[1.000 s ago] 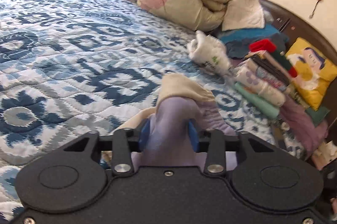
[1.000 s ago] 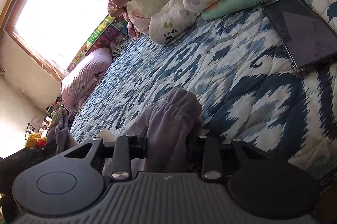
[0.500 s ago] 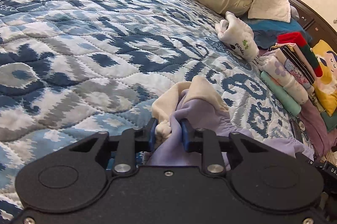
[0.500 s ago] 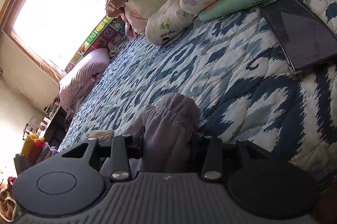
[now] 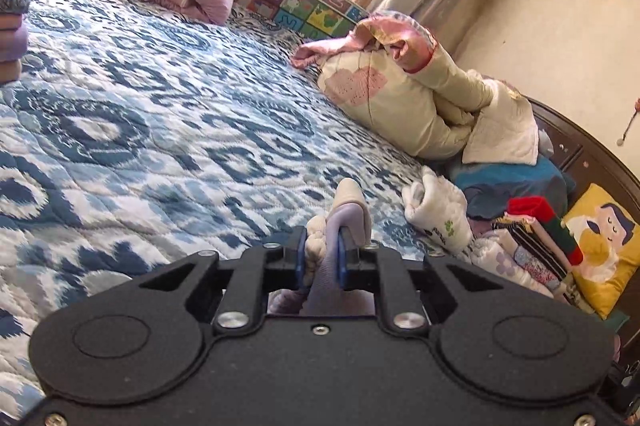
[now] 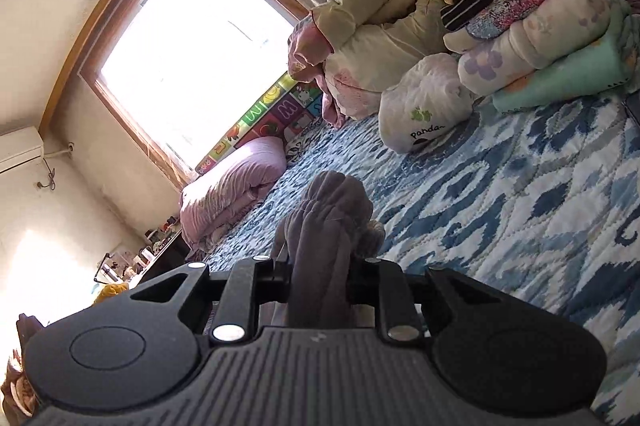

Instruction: Fold clothes

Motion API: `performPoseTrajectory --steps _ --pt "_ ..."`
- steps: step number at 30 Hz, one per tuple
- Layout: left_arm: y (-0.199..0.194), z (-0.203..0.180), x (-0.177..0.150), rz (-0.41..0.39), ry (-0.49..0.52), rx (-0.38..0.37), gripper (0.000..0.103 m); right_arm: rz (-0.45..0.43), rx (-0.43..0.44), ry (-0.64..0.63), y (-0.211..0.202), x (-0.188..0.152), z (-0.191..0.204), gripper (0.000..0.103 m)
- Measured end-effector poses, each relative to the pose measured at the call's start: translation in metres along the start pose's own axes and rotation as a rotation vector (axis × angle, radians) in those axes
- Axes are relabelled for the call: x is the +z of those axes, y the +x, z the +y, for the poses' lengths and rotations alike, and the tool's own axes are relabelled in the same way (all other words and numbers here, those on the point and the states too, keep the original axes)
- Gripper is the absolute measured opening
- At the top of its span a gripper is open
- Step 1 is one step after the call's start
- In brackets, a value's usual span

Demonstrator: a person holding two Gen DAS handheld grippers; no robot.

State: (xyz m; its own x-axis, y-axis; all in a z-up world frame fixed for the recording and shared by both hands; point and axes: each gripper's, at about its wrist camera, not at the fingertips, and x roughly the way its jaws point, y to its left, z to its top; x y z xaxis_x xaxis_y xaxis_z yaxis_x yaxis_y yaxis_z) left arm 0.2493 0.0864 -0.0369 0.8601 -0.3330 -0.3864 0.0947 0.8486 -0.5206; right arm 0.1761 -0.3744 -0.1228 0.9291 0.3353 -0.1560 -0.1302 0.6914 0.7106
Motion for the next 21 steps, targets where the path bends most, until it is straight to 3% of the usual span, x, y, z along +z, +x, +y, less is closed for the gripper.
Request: performPoseTrajectory --steps 5,9,12,14,15,17,19,21 --pt "-0.015 0.043 0.03 -0.138 -0.08 0.101 0.013 -0.102 0.05 -0.009 0.04 0.018 0.006 0.022" --pt "-0.01 0.093 0.024 -0.115 -0.185 0.212 0.016 -0.104 0.037 -0.007 0.081 0.029 0.0 0.022" --pt "-0.006 0.123 0.005 -0.031 -0.235 0.328 0.02 0.023 -0.067 0.004 0.105 0.022 -0.01 0.022" --pt "-0.011 0.139 -0.007 -0.028 -0.259 0.341 0.028 0.127 -0.163 0.009 0.115 0.012 -0.018 0.023" --pt "-0.015 0.145 -0.012 -0.035 -0.278 0.332 0.033 0.173 -0.206 0.01 0.12 0.008 -0.021 0.029" --pt "-0.022 0.149 -0.016 -0.047 -0.285 0.309 0.043 0.159 -0.22 -0.037 0.113 0.01 -0.019 0.033" --pt "-0.023 0.144 -0.015 -0.044 -0.255 0.292 0.049 0.145 -0.234 -0.083 0.107 0.013 -0.016 0.047" --pt "-0.021 0.135 -0.012 -0.024 -0.209 0.275 0.051 0.131 -0.249 -0.13 0.1 0.015 -0.014 0.069"
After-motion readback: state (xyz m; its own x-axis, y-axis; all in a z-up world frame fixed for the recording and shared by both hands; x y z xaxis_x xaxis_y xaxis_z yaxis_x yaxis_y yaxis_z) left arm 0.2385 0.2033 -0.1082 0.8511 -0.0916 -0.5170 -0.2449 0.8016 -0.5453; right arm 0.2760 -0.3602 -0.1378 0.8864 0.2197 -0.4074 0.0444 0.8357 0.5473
